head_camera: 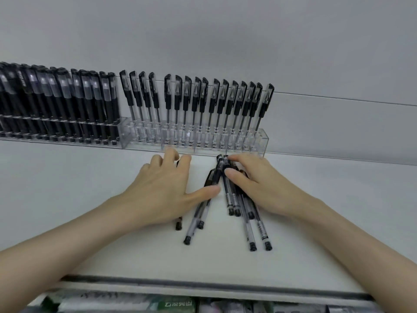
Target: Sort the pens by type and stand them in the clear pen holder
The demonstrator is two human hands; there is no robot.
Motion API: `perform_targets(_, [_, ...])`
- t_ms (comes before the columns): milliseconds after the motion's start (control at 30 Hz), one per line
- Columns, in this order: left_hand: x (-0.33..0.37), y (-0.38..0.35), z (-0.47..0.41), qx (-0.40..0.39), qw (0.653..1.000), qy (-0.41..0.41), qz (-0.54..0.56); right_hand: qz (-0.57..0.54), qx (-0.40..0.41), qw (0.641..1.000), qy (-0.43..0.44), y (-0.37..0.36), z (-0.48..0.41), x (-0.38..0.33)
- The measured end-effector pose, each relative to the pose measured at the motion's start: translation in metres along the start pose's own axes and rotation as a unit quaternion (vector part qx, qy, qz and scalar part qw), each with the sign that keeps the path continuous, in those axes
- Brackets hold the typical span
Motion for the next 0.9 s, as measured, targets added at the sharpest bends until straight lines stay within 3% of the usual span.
perform_targets(267, [0.025, -0.007, -0.002, -0.008, 0.979, -0.007, 0.202, 0.03, -0.016, 0.999, 0.006, -0.008, 0.001, 0.009])
perform_targets(433, [0.021, -0.005, -0.013, -0.013, 0.973, 0.028, 0.227, 0.033, -0.013, 0.999, 0.006, -0.009, 0.001, 0.009])
perform_targets(567, [0.02, -0.002, -0.026, -0.019, 0.979, 0.015, 0.2, 0.044, -0.013, 0.999, 0.01, -0.009, 0.001, 0.01])
perform_targets(633, [0.018, -0.002, -0.03, -0.031, 0.971, 0.004, 0.239, 0.039, -0.015, 0.999, 0.003, -0.009, 0.001, 0.011])
perform_targets(700, [0.014, -0.003, -0.027, -0.044, 0.93, 0.002, 0.364, 0.031, -0.006, 0.999, 0.005, -0.007, 0.002, 0.009])
perform_targets(767, [0.008, -0.001, -0.021, -0.035, 0.867, 0.001, 0.496, 0.004, 0.026, 1.0, 0.017, -0.002, 0.003, 0.004])
perform_targets(833, [0.004, 0.004, -0.015, -0.01, 0.819, -0.02, 0.573, -0.092, 0.065, 0.993, 0.026, 0.007, 0.004, -0.008])
perform_targets(900, [0.002, 0.012, -0.01, 0.014, 0.799, -0.042, 0.599, -0.212, 0.081, 0.973, 0.041, 0.013, 0.003, -0.024])
Point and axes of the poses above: each hand's wrist, its own z-axis away from the middle knuckle, its own y-axis out of the back of the hand, x = y × z, the point moved 4 cm from there along -z, towards the middle knuckle, and after that the axes turned 3 degrees about -z, right-handed, at the moved point
